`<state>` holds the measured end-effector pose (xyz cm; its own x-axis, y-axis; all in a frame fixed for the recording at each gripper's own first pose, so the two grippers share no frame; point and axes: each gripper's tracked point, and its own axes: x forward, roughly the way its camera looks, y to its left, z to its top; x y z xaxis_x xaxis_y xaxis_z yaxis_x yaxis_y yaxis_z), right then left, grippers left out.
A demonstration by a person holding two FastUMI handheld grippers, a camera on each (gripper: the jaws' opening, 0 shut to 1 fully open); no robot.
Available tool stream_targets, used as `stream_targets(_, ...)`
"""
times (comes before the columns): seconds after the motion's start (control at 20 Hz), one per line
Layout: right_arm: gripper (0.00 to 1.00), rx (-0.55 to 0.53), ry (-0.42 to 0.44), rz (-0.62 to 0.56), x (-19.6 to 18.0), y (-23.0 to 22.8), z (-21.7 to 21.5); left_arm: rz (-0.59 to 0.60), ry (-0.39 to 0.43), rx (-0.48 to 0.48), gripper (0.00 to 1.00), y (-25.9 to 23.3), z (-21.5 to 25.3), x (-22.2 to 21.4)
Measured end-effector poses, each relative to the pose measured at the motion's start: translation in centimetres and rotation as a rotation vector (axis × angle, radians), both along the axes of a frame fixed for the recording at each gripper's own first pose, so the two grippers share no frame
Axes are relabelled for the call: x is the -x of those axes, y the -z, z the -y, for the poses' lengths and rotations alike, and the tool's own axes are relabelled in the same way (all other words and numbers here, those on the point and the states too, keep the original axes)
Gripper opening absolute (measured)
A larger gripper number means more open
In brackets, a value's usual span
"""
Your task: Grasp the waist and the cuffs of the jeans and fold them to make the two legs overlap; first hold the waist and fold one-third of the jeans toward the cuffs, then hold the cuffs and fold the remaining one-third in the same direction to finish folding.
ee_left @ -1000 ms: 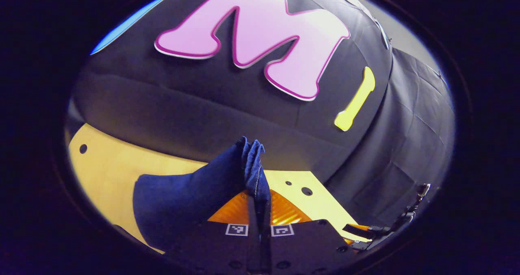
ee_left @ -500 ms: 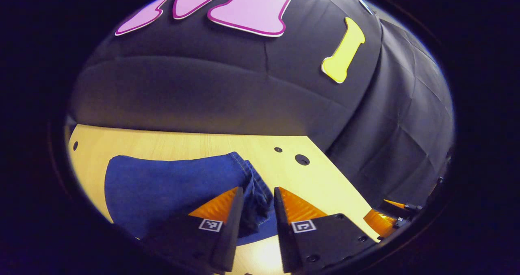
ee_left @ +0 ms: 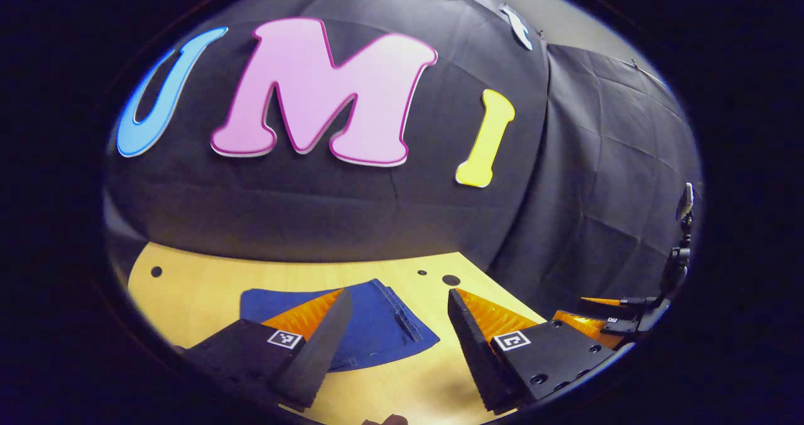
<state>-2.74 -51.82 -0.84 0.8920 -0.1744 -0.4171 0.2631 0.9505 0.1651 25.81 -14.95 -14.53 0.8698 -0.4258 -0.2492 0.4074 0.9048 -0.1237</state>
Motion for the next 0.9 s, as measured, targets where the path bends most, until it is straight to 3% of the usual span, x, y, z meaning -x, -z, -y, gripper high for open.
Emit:
stream_targets(0.4, 0.97, -0.020, -0.143, 0.081, 3.9, -9.4, -9.6, 0.093, -0.237, -0.030, 0.96, -6.9, -14.2, 12.0)
stream_targets(0.65, 0.97, -0.046, -0.236, 0.087, 6.9, -12.1, -15.4, 0.077, -0.342, -0.033, 0.96, -7.2, -21.5, 17.6)
stream_targets(0.9, 0.97, -0.015, -0.282, 0.083, 9.9, -13.0, -18.9, 0.099, -0.425, -0.102, 0.99, -8.3, -27.5, 21.2)
